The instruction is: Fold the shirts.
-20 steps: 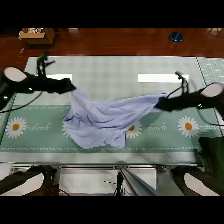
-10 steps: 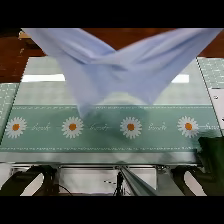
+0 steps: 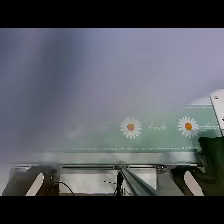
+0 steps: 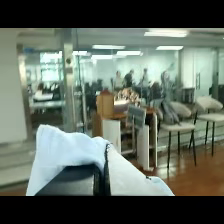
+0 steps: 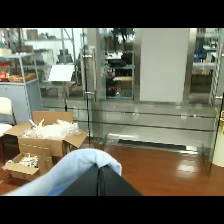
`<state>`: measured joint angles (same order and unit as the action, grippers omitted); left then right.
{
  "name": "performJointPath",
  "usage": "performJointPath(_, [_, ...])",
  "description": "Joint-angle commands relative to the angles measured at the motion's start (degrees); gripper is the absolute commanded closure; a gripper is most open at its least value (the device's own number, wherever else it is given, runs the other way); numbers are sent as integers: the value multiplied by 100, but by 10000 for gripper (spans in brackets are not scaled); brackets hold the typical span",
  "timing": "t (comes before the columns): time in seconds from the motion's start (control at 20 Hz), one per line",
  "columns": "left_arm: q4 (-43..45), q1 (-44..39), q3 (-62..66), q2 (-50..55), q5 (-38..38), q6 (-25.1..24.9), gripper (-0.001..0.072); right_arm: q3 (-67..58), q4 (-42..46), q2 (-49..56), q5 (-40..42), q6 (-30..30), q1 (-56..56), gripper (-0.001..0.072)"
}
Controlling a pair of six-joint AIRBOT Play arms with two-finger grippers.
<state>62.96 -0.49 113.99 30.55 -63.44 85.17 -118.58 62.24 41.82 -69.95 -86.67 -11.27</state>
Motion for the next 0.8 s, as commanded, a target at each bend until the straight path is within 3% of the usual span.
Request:
performJointPath(0.0, [356,323,144,-367,-1674,874,690,-181,887,-332,-1080,-225,-4,682])
performJointPath(0.15, [328,802,136,-337,-3003,1075,690,-181,1663,-455,-2232,-199,-4,682])
performJointPath(0.3, [210,1344,-39,-238,-4061,1045,690,-114,1609,-271,-3644,-214,-4,683])
performJointPath(0.5, [-181,1742,-1224,-210,-4205,730,690,1290,1320,-240,-3635,-175,-4,683])
performJointPath(0.6, [-210,1823,-2188,-179,-4111,332,689,2433,1309,-114,-3543,-9,-4,683])
performJointPath(0.75, [-212,1821,-3816,101,-3541,-428,690,3698,1196,518,-2566,35,-4,683])
